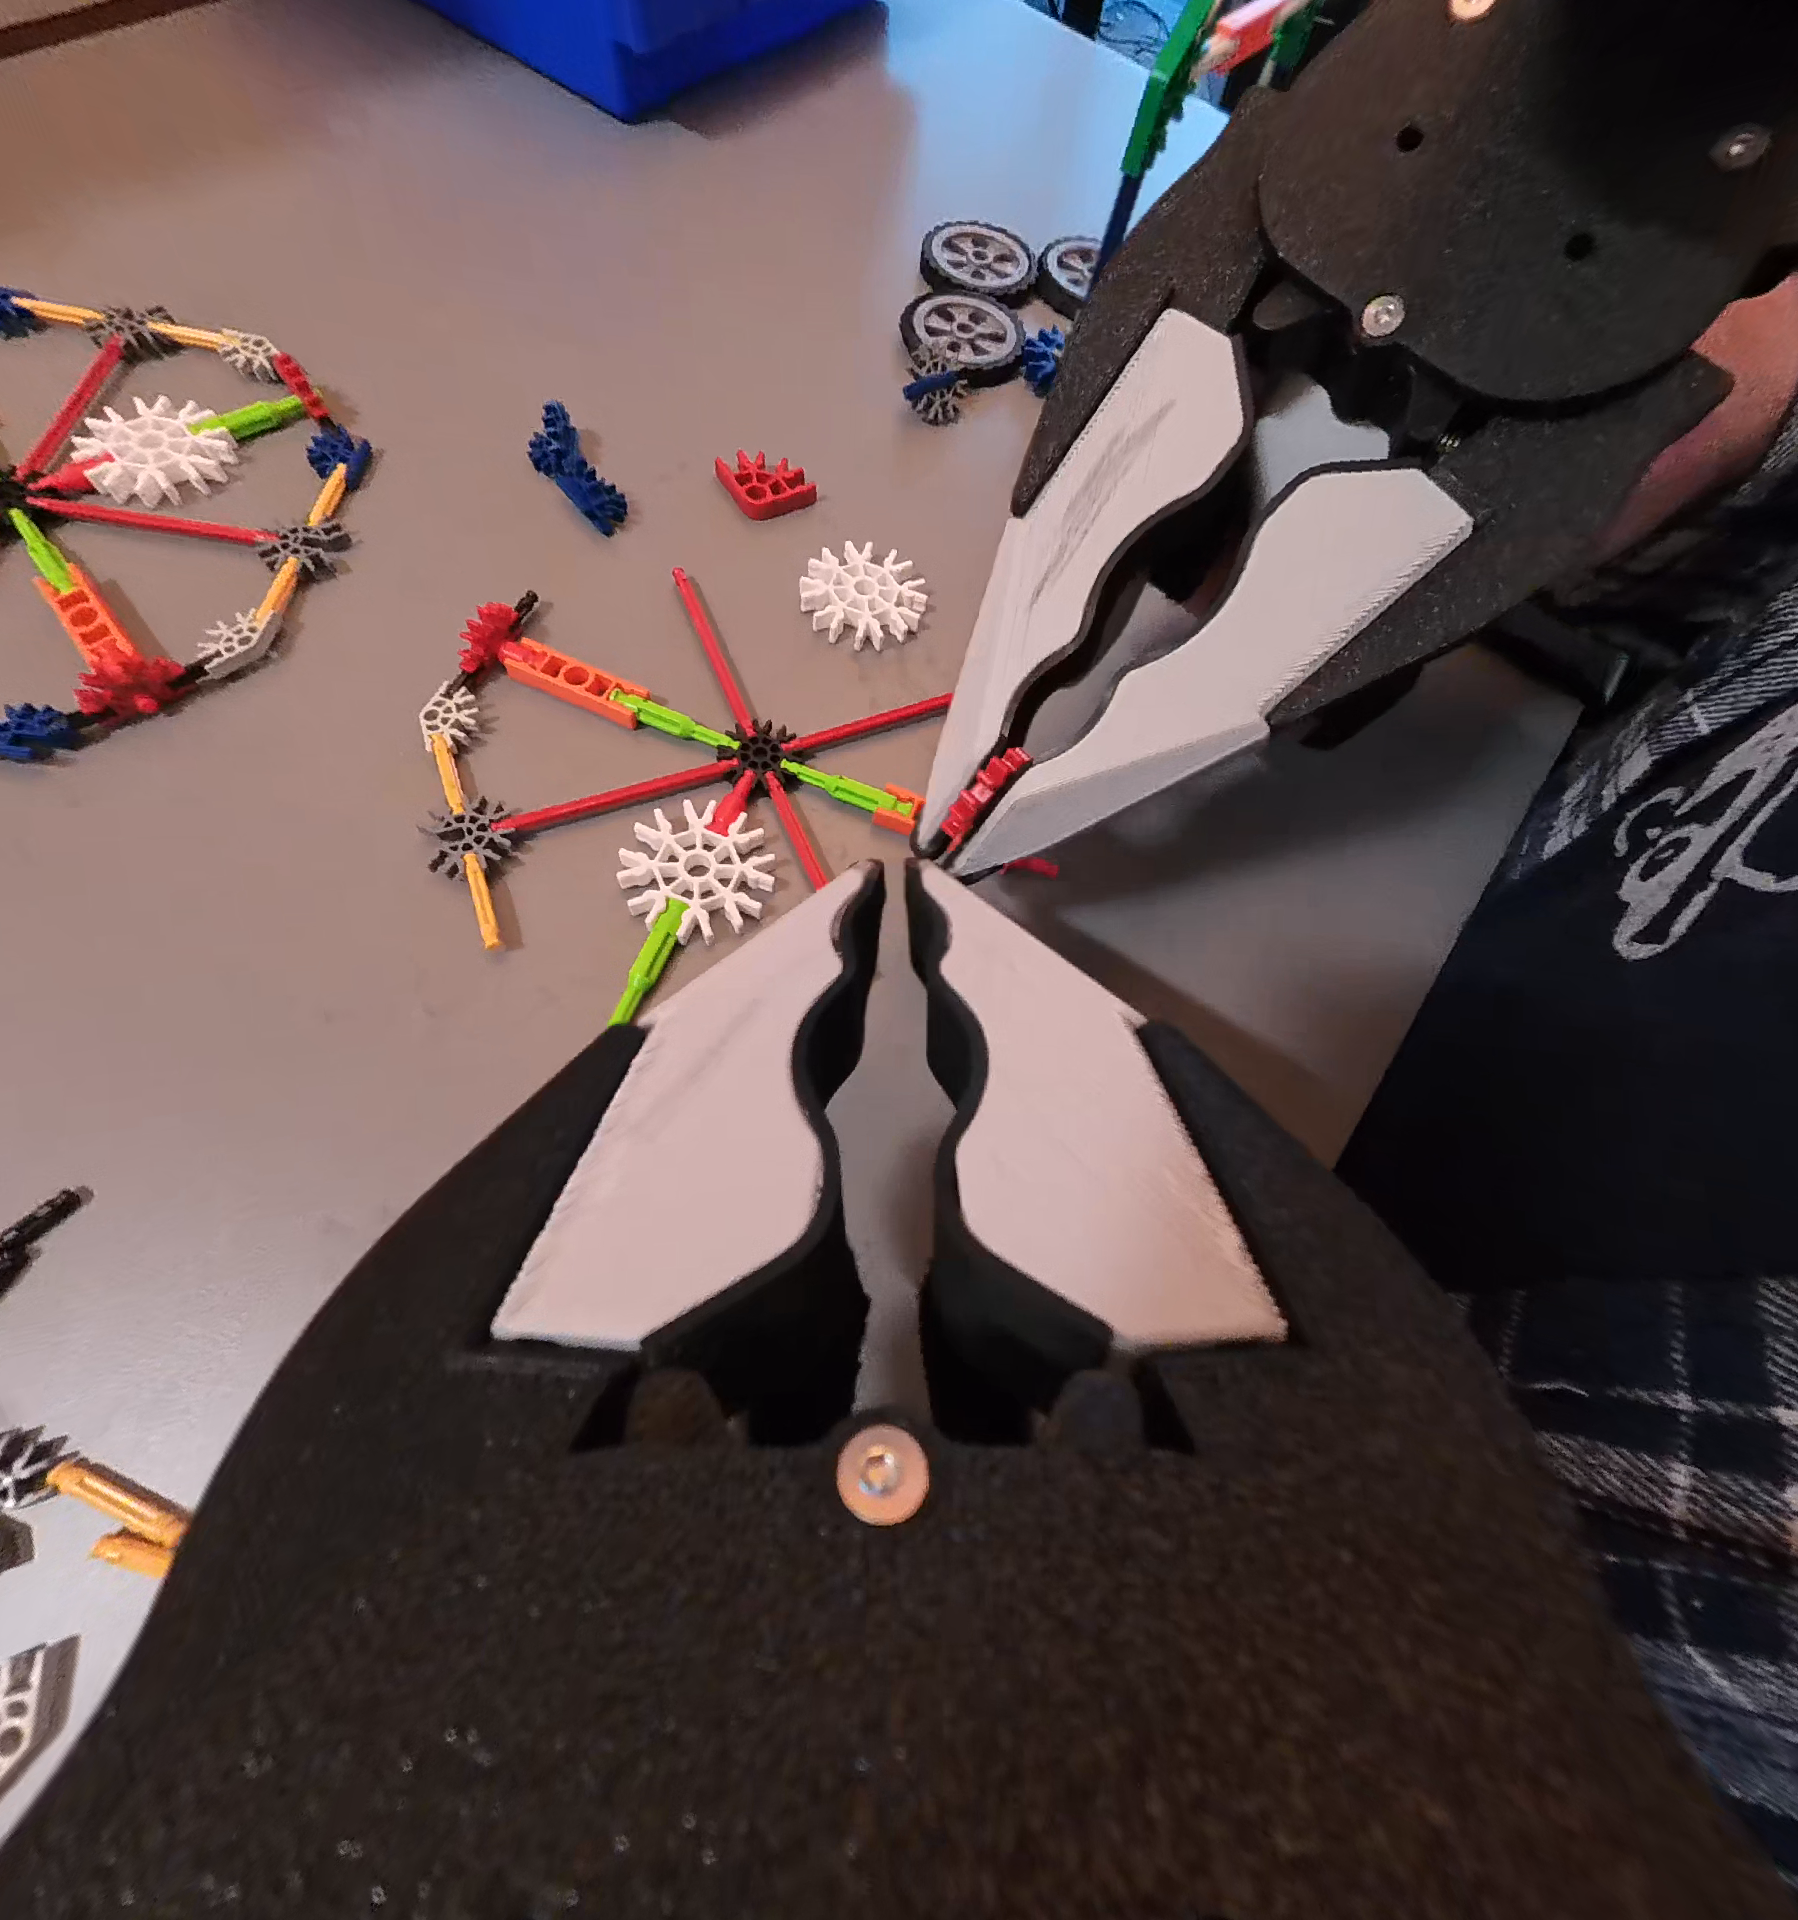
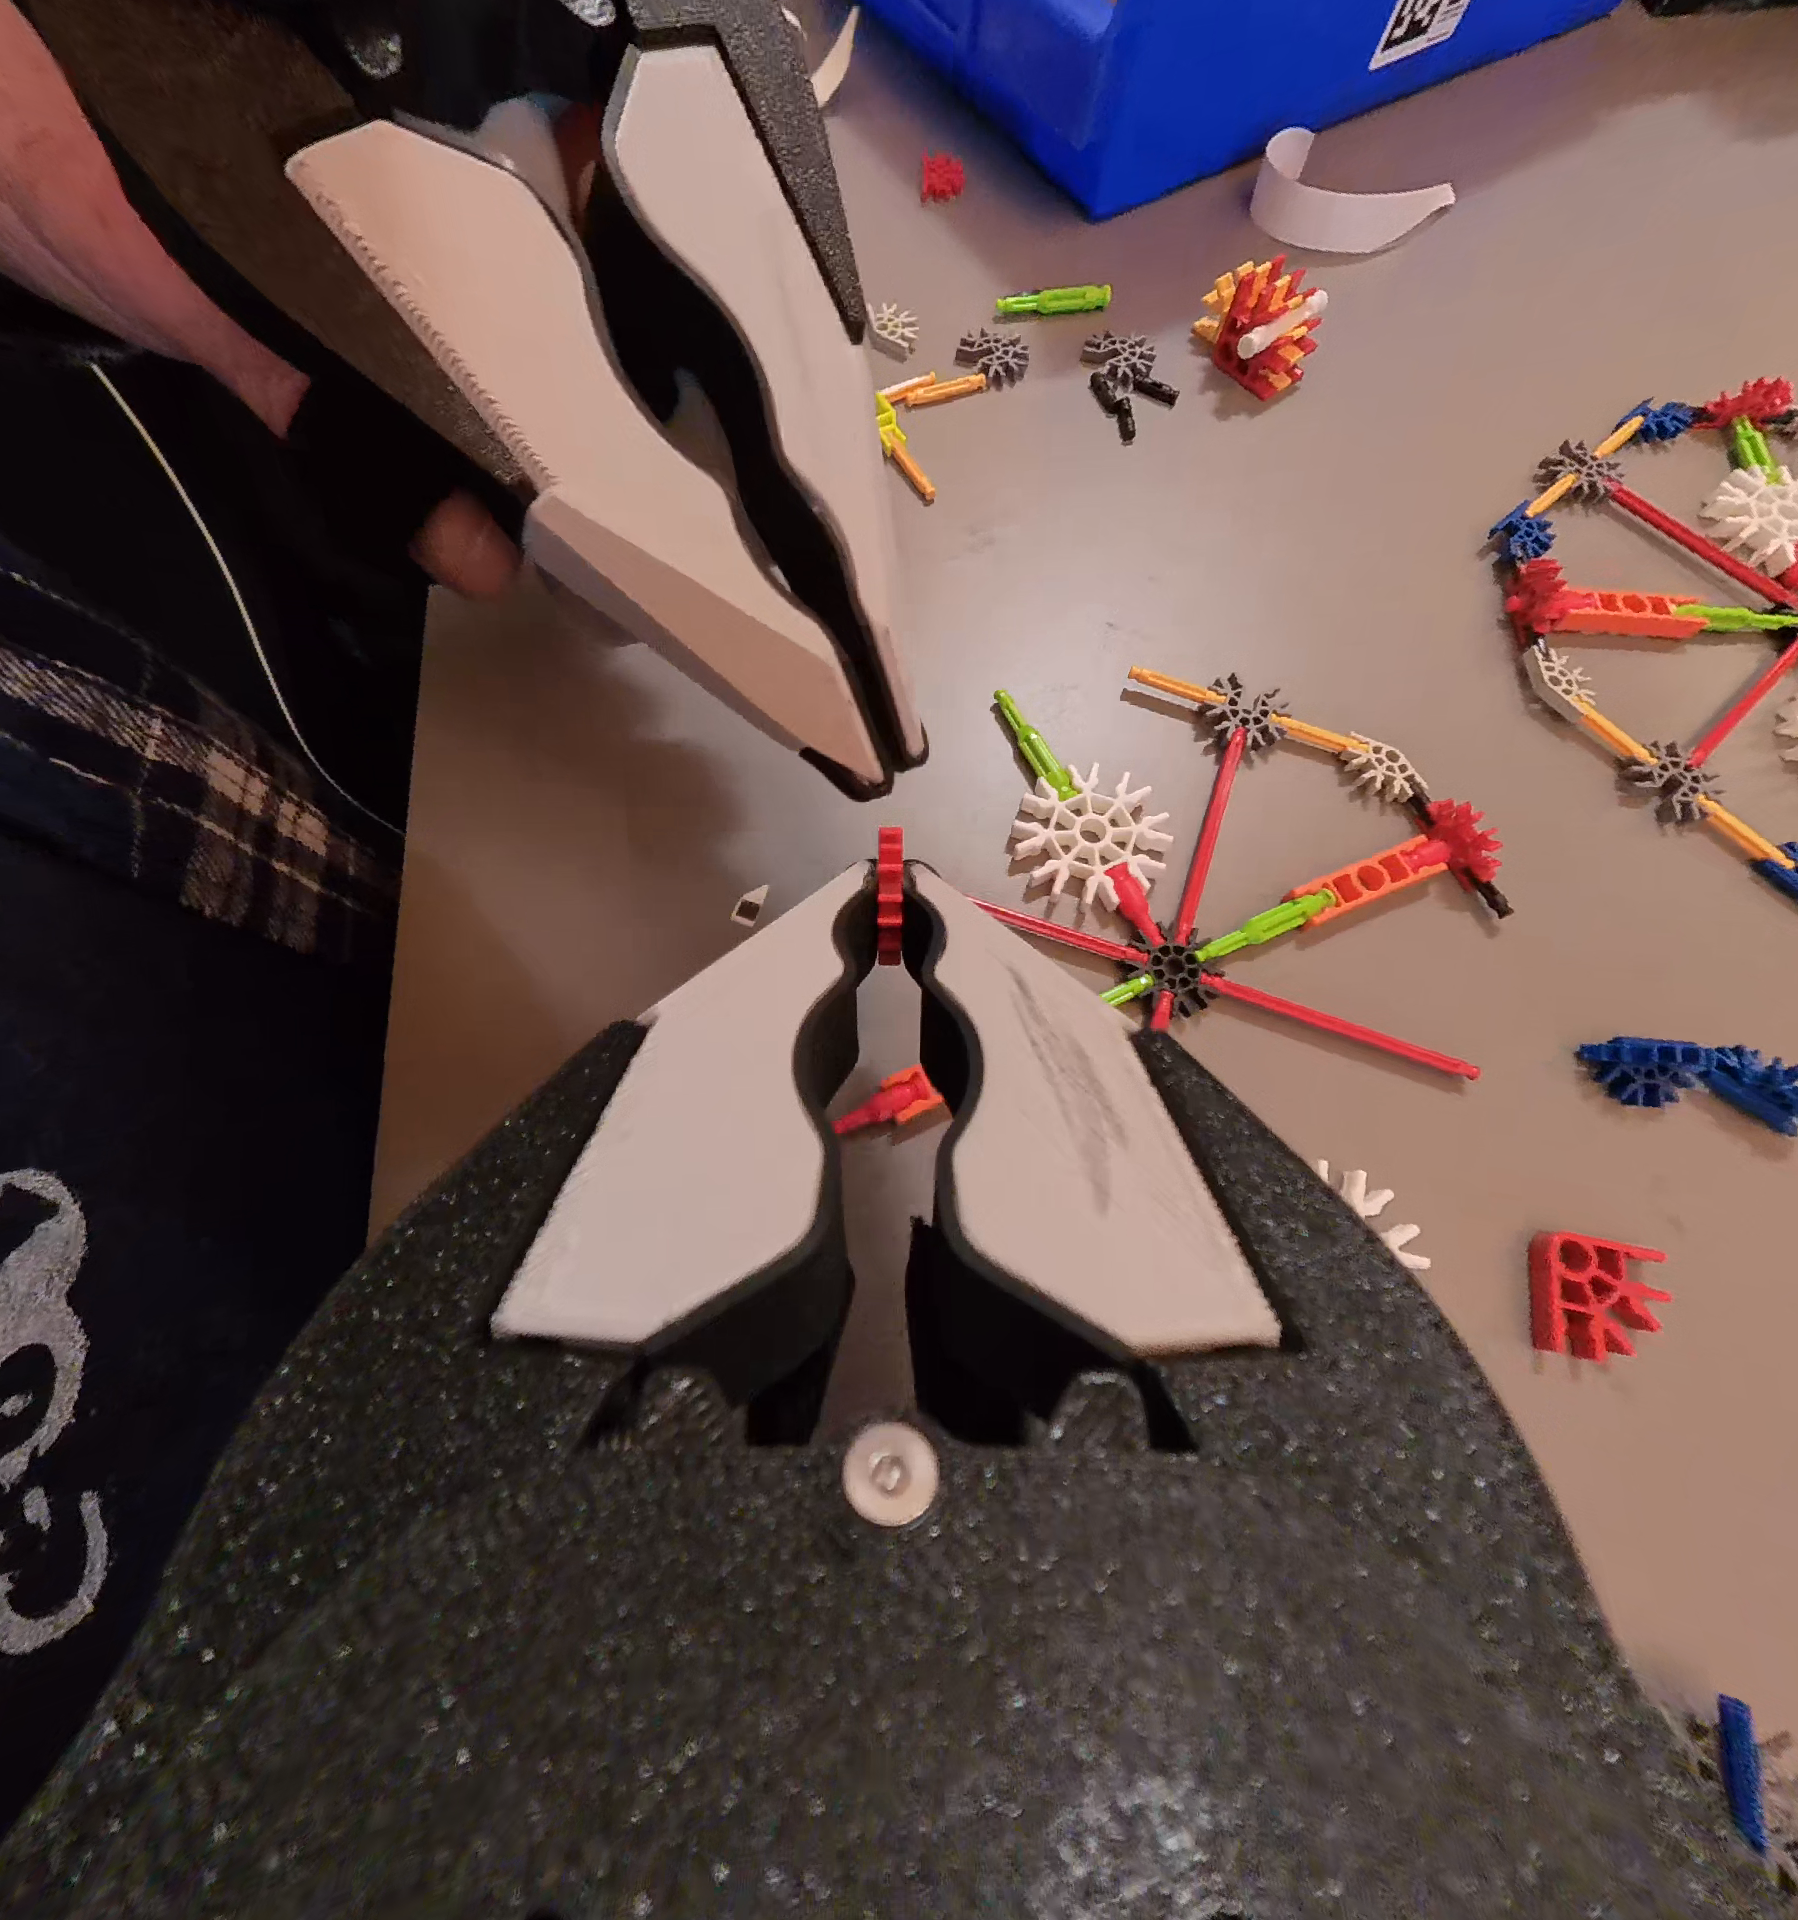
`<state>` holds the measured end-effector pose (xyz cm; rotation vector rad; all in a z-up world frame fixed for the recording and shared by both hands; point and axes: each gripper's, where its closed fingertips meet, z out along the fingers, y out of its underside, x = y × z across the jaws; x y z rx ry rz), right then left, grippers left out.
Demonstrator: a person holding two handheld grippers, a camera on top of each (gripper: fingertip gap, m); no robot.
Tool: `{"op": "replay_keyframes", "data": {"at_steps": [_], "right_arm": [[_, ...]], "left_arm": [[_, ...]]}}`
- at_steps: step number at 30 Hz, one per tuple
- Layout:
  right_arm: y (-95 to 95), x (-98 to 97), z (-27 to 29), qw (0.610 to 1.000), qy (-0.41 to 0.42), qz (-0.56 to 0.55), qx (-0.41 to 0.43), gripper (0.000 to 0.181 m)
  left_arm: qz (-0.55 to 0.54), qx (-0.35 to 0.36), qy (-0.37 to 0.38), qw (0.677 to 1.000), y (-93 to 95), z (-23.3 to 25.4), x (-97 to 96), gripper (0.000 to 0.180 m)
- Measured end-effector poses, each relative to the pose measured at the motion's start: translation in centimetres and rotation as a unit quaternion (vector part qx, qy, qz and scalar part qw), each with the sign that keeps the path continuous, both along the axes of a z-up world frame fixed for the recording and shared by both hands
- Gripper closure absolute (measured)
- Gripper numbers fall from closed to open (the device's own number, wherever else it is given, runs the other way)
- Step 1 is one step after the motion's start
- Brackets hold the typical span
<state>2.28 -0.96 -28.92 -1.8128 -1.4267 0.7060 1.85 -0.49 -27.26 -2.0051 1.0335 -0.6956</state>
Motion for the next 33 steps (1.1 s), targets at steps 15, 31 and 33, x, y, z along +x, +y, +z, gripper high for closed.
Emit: {"op": "replay_keyframes", "data": {"at_steps": [15,31,33], "right_arm": [[-1.1,0.2,-0.5,0.999,-0.023,0.046,-0.011,0.18],[-3.2,-0.2,-1.9,0.982,-0.113,0.141,0.049,0.179],[-3.1,-0.3,-1.8,0.983,-0.111,0.137,0.052,0.18]], "left_arm": [[-0.066,0.025,0.009,0.997,-1.6,0.8,1.4,0.173],[-0.125,0.046,0.055,0.99,-3.9,-0.3,2.0,0.18],[-0.118,0.048,0.054,0.99,-3.7,-0.3,2.0,0.18]]}}
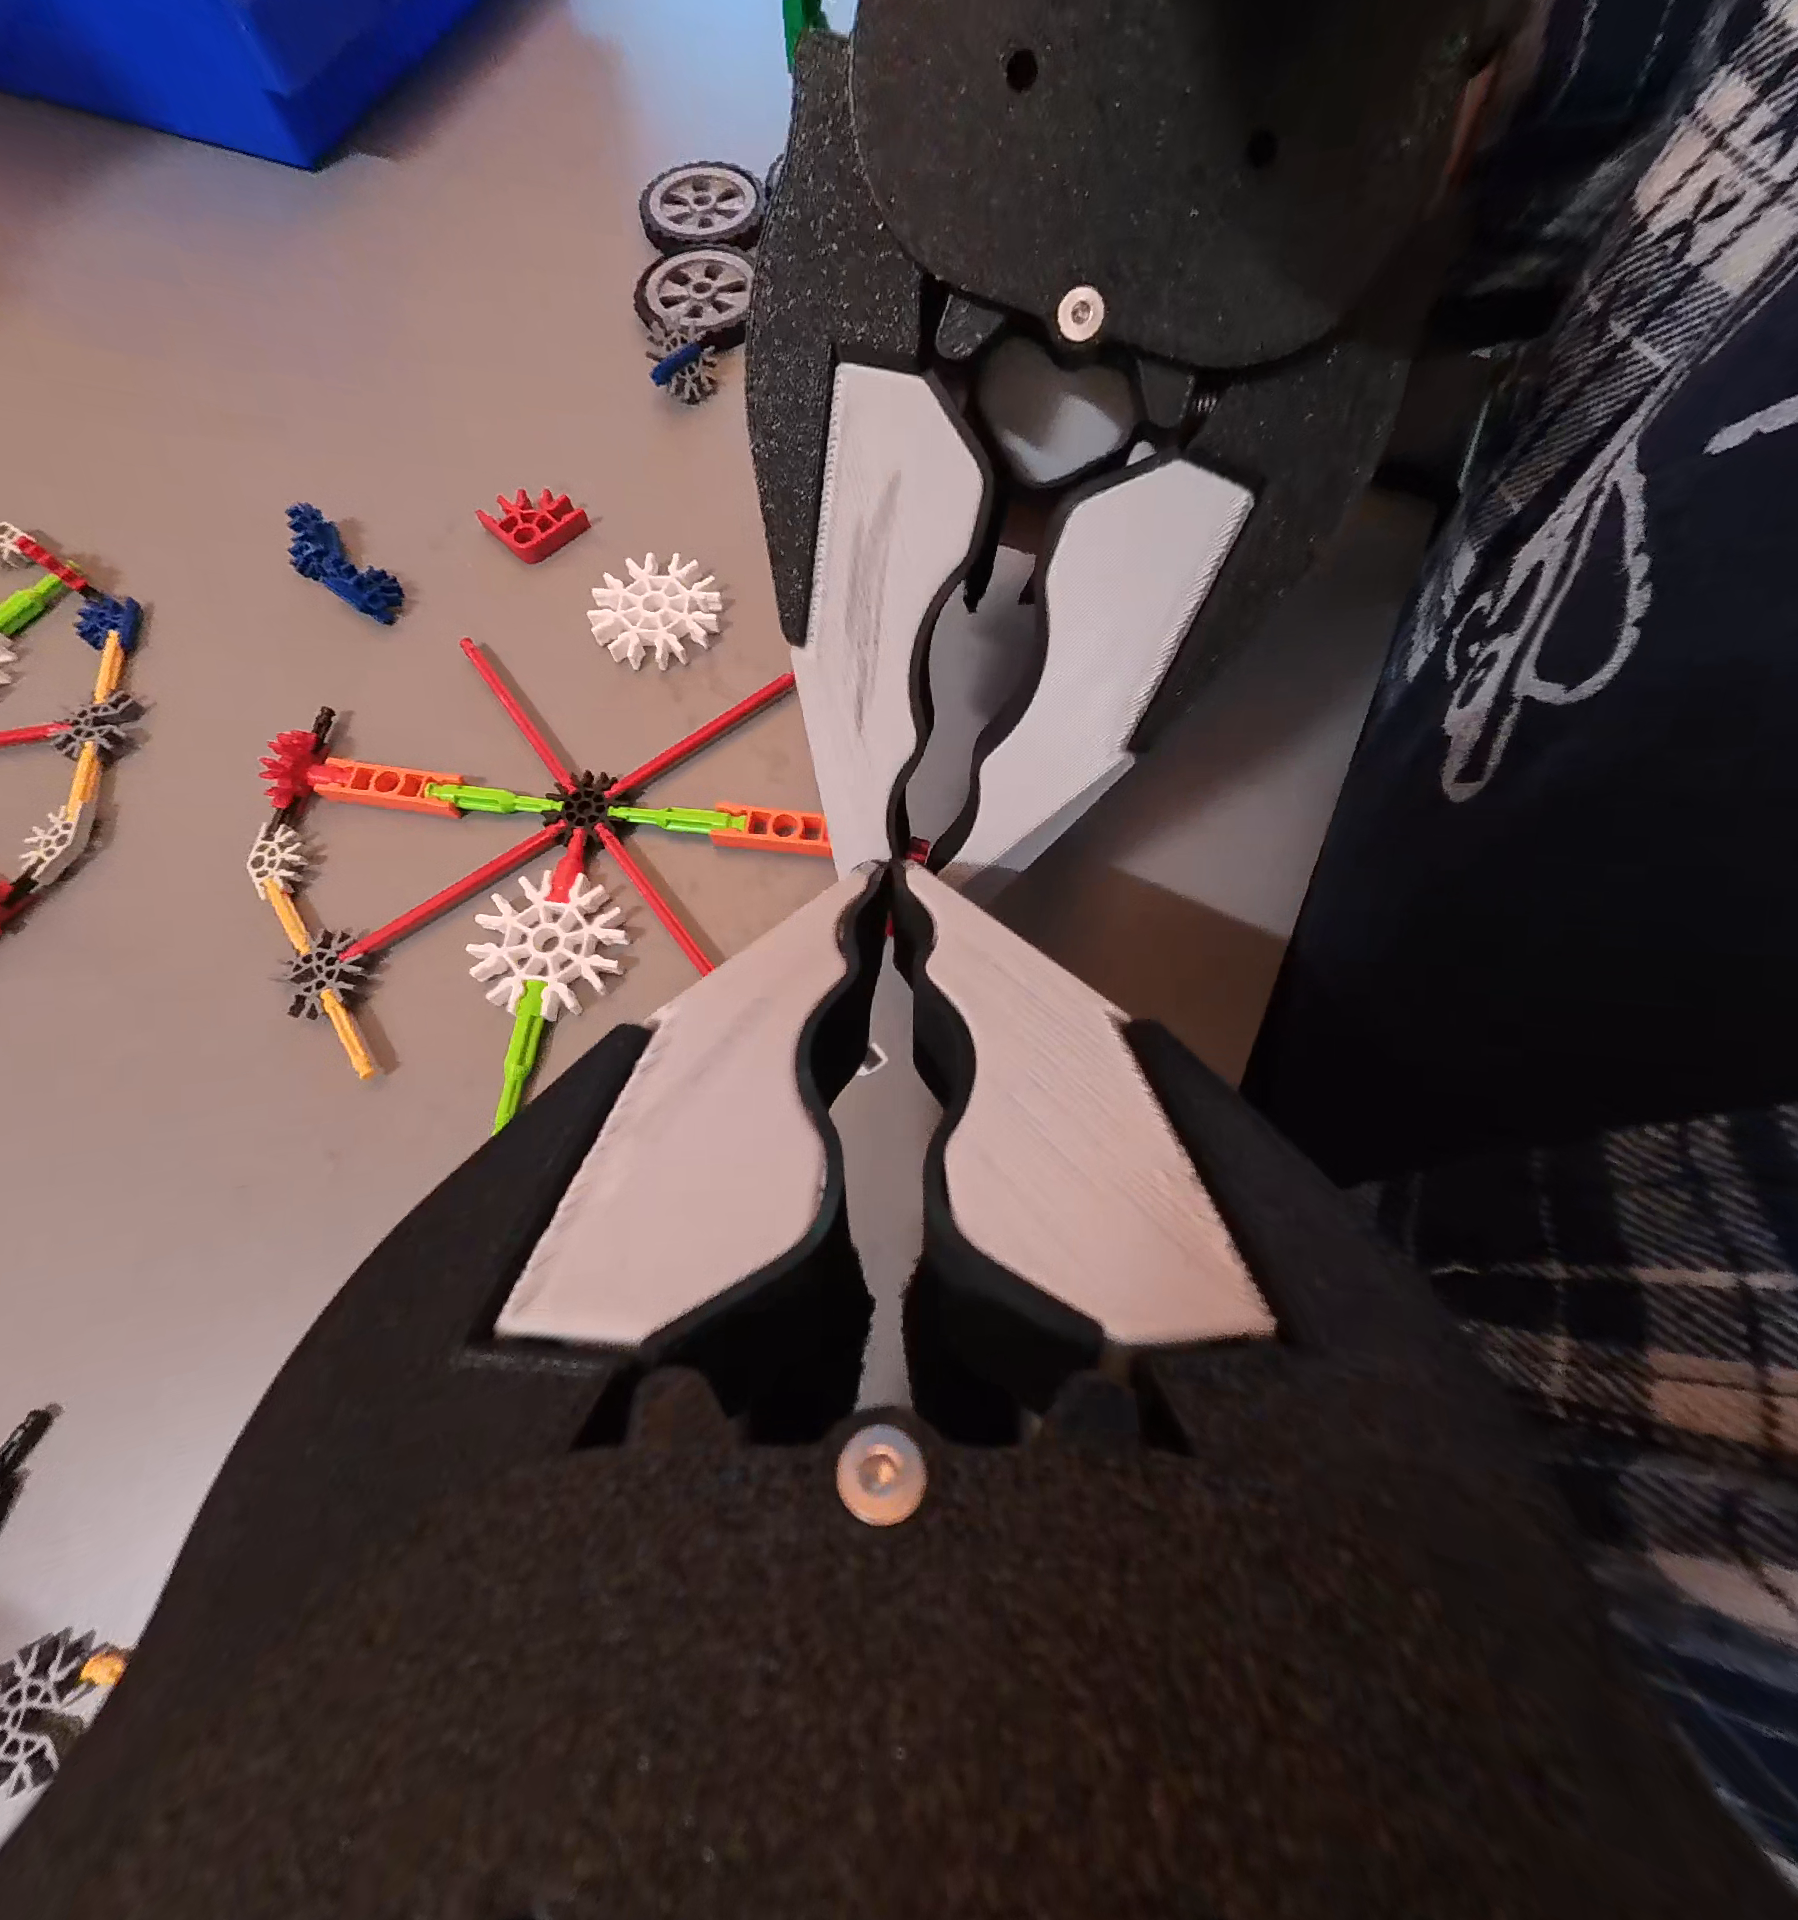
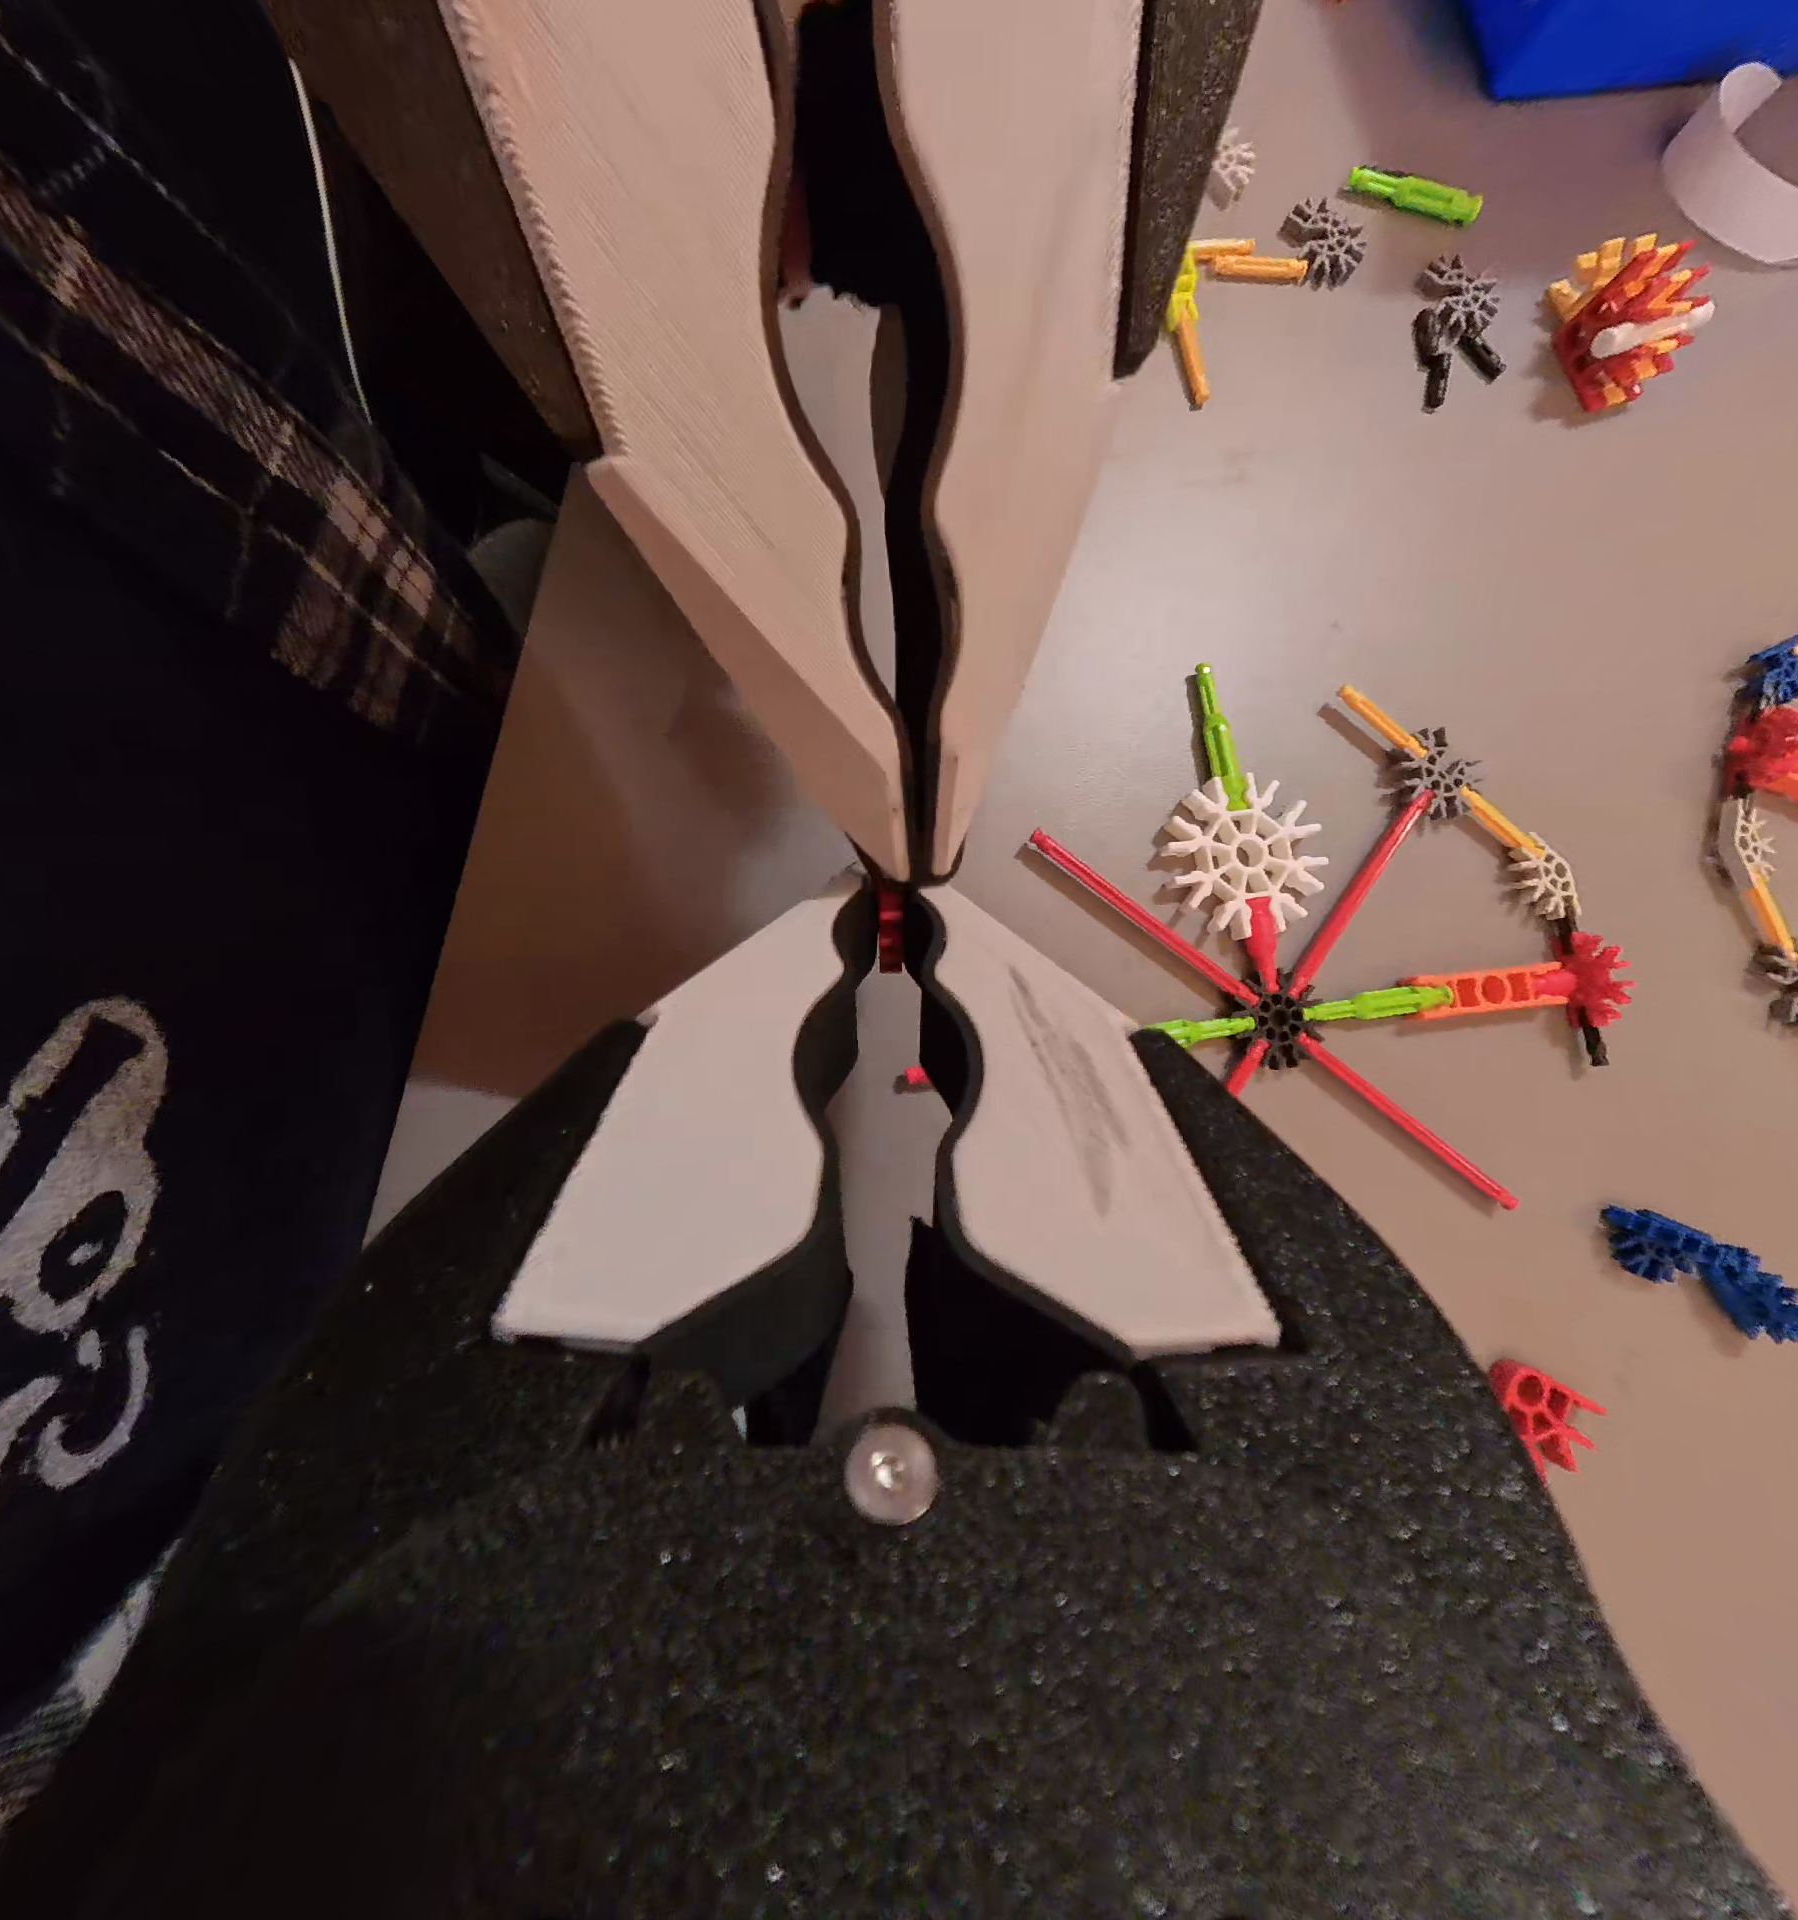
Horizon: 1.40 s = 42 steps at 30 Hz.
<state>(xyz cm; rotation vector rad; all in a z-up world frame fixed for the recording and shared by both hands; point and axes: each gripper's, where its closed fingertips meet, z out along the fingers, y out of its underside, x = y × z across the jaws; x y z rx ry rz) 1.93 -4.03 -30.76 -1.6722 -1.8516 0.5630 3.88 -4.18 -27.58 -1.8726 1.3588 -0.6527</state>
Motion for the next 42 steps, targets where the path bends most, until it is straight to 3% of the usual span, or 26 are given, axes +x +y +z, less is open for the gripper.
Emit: {"op": "replay_keyframes", "data": {"at_steps": [27,42], "right_arm": [[0.5,-0.1,0.1,1.0,0.016,-0.006,-0.012,0.18],[1.8,-0.4,1.1,0.998,0.052,-0.029,-0.035,0.179]], "left_arm": [[0.014,0.004,0.002,1.0,0.7,-0.2,-0.3,0.18],[0.06,0.0,-0.034,0.998,2.3,0.3,-1.0,0.18]]}}
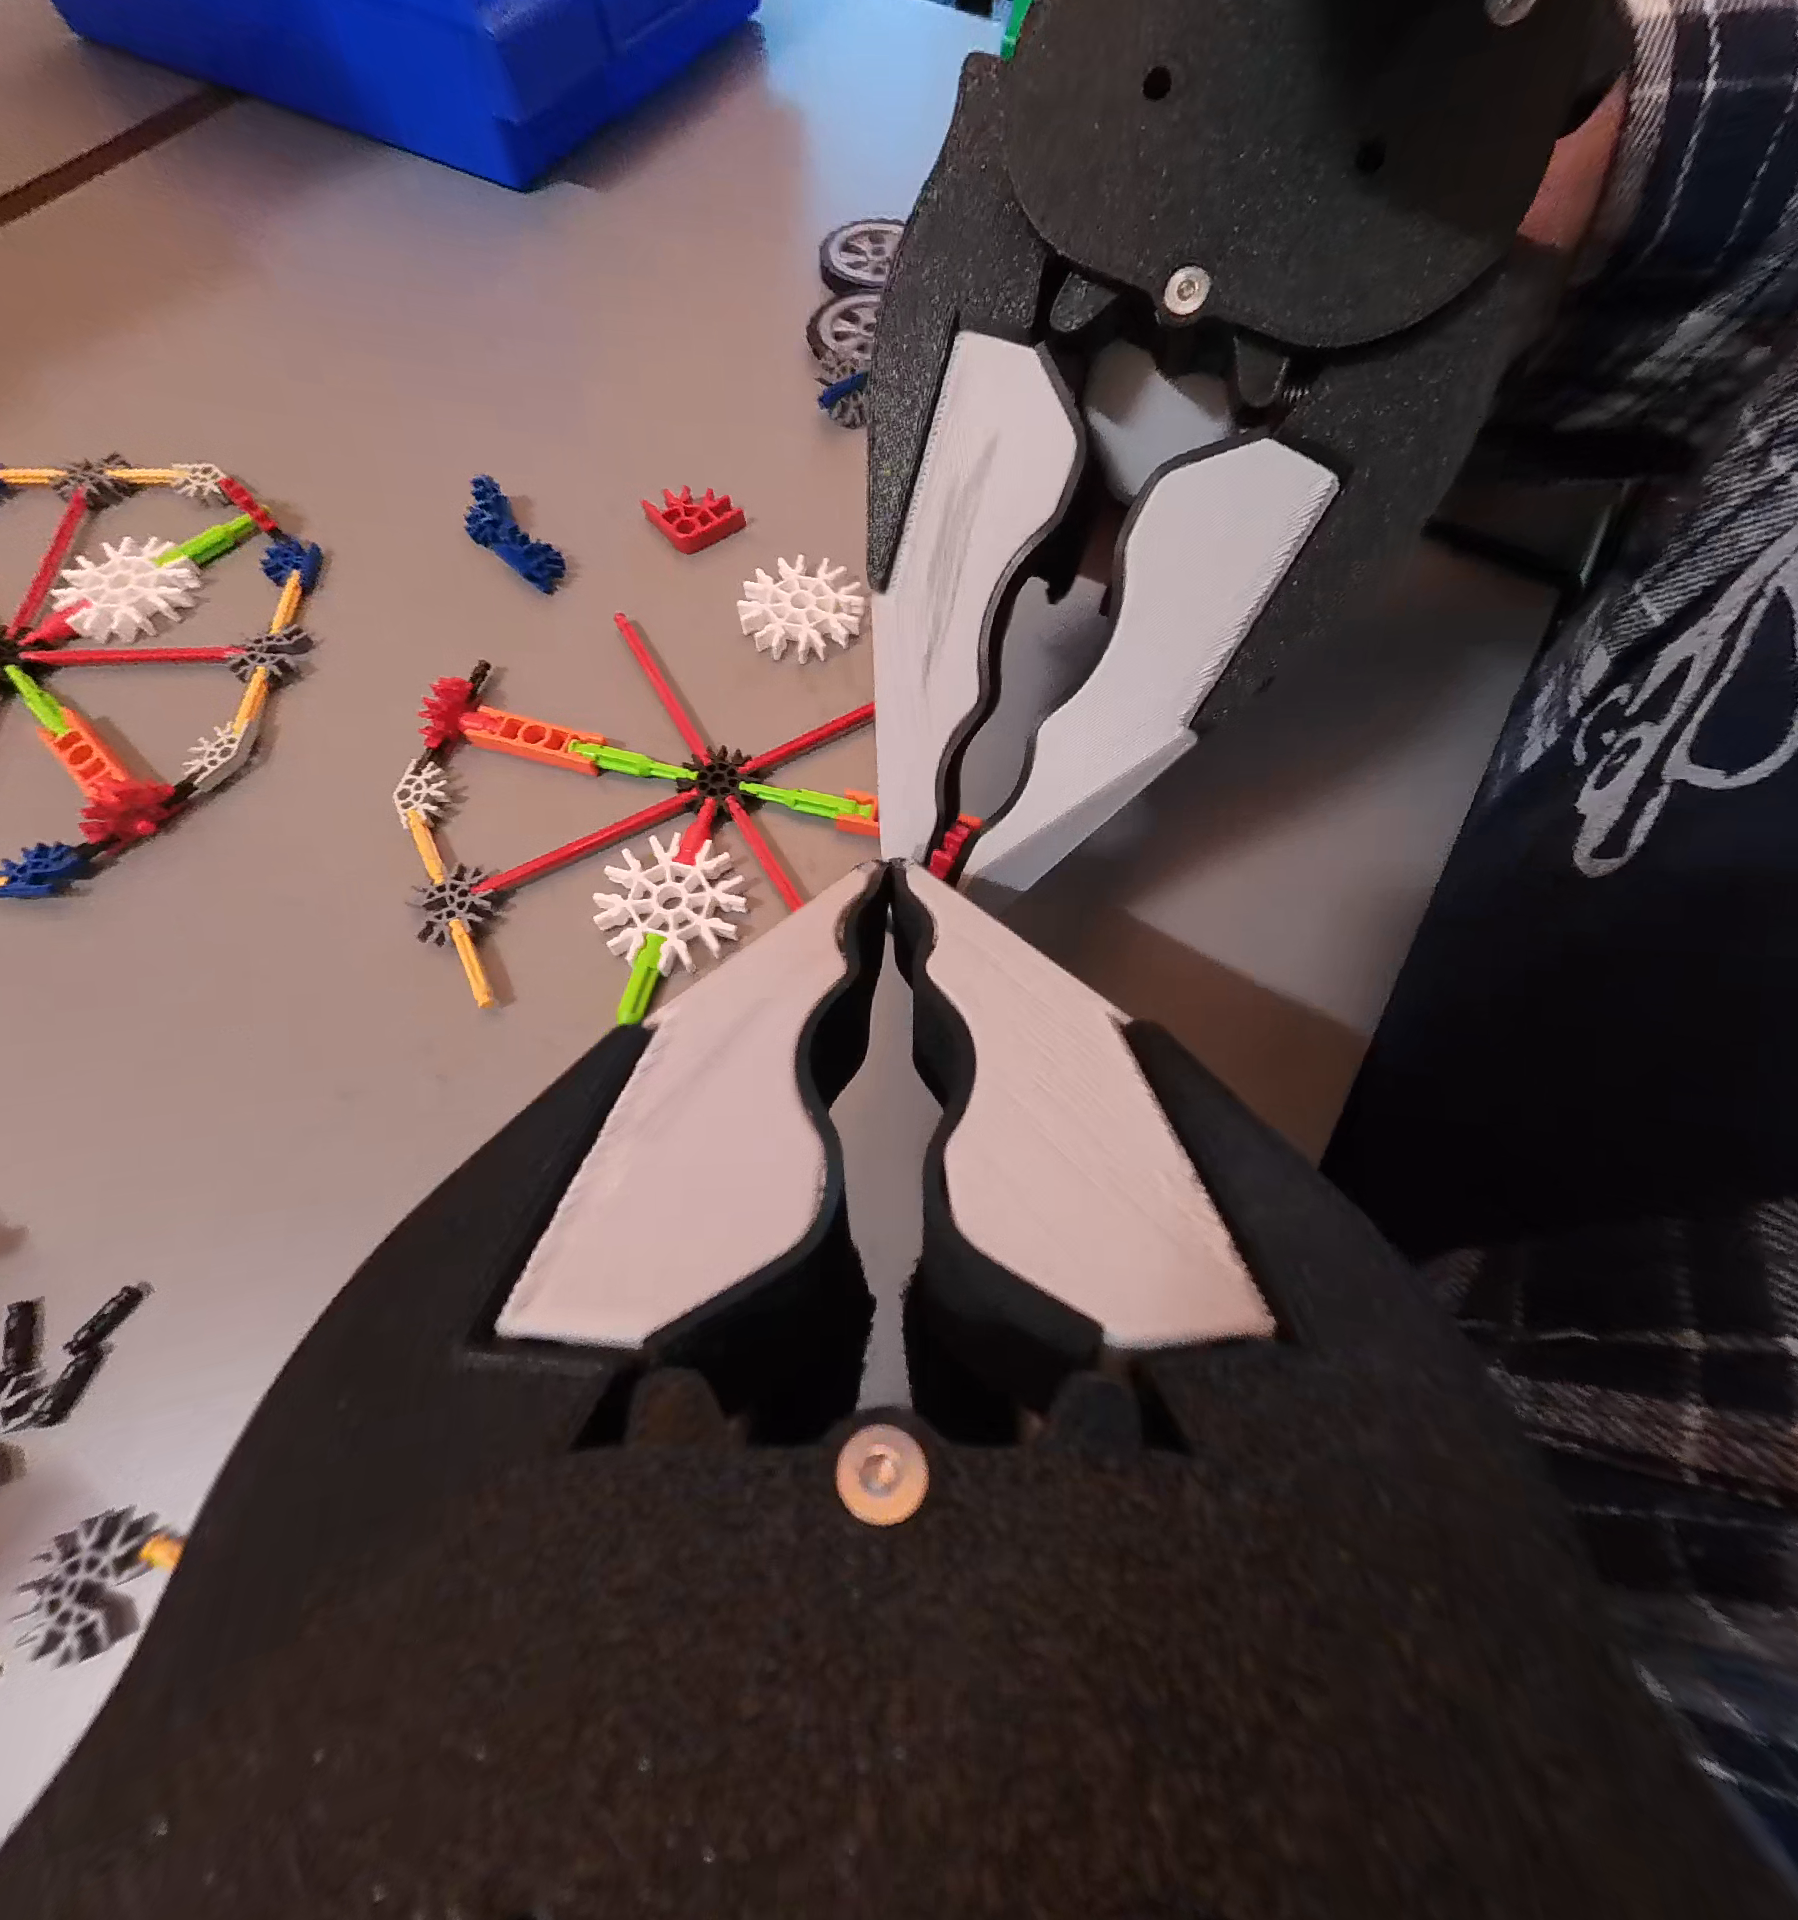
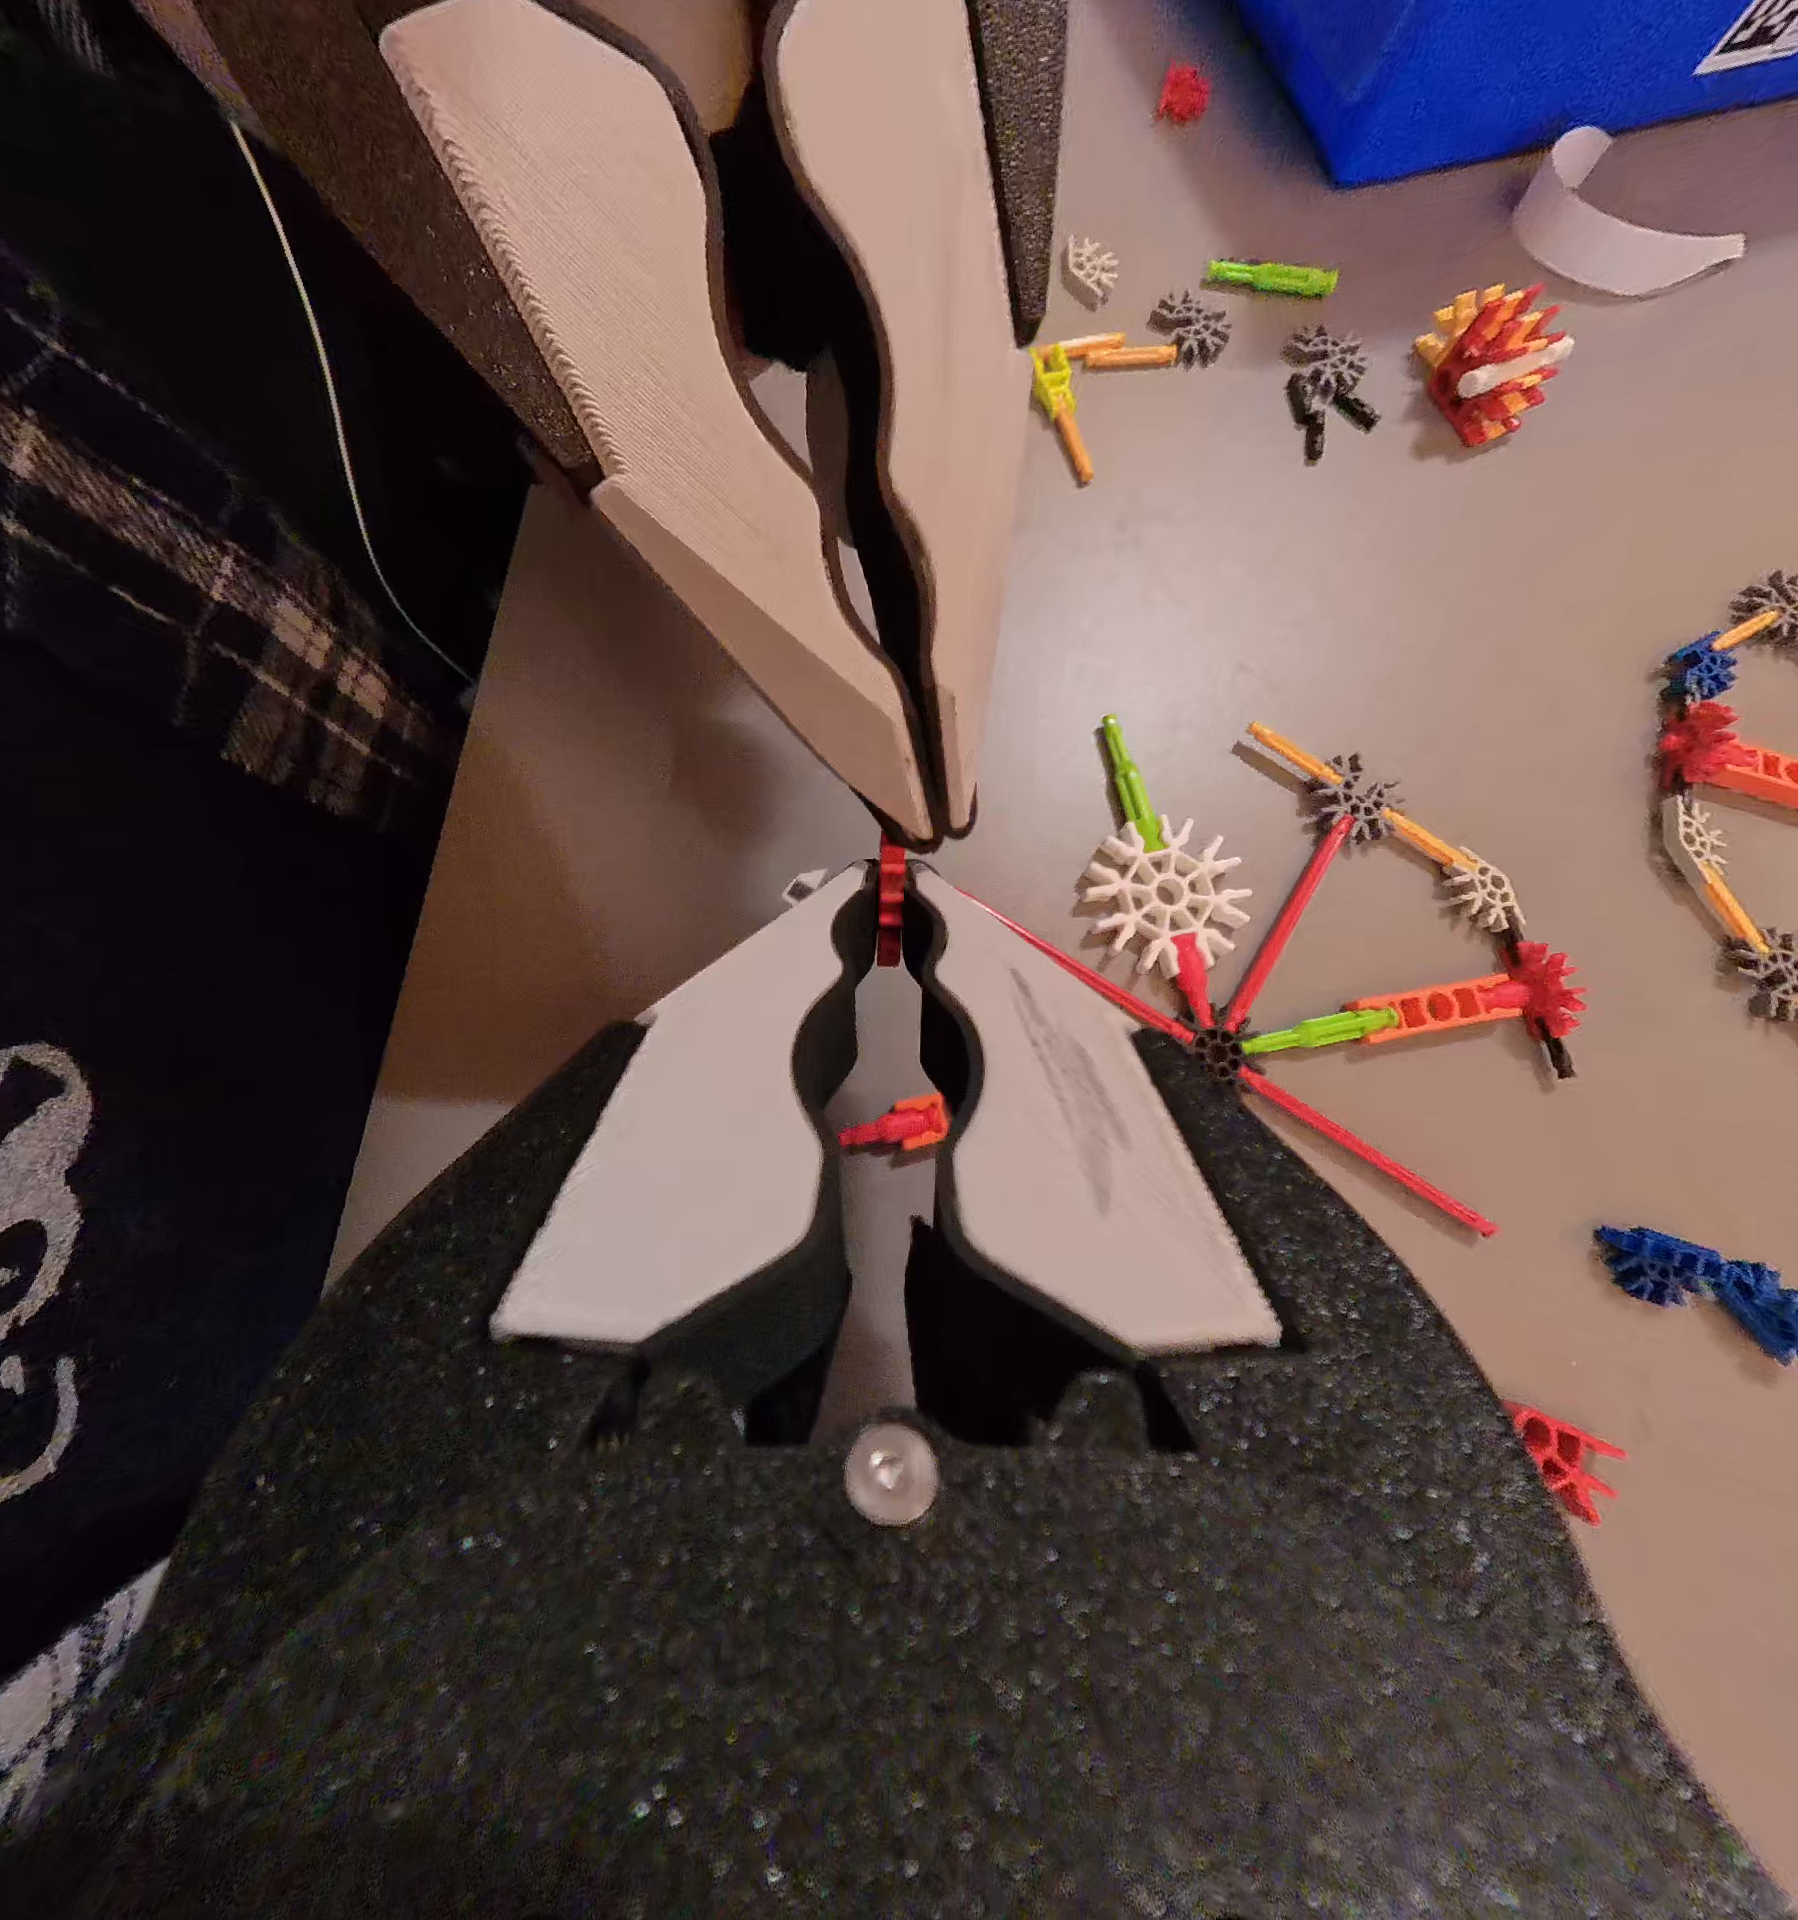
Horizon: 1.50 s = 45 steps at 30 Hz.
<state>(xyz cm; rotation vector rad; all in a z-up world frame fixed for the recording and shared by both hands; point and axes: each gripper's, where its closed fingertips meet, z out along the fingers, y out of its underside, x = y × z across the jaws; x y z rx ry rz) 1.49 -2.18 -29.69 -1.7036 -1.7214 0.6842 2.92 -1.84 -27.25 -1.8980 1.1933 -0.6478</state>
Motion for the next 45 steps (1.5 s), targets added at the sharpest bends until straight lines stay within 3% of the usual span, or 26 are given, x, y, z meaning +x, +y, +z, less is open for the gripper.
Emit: {"op": "replay_keyframes", "data": {"at_steps": [14,24,28,45], "right_arm": [[0.3,0.2,0.8,0.999,0.025,0.0,-0.028,0.179],[-0.8,0.4,0.1,0.999,-0.022,0.047,-0.01,0.179],[-0.8,0.3,0.4,0.998,-0.024,0.054,-0.005,0.179],[-0.1,0.3,0.6,0.999,-0.02,0.044,0.0,0.179]], "left_arm": [[-0.018,-0.008,-0.001,1.0,-0.3,0.6,-0.7,0.18],[-0.065,-0.012,0.018,0.998,-1.8,0.2,0.2,0.179],[-0.054,-0.001,0.027,0.998,-1.4,0.3,-0.1,0.173],[-0.034,0.009,0.025,0.999,-0.5,0.3,-0.8,0.18]]}}
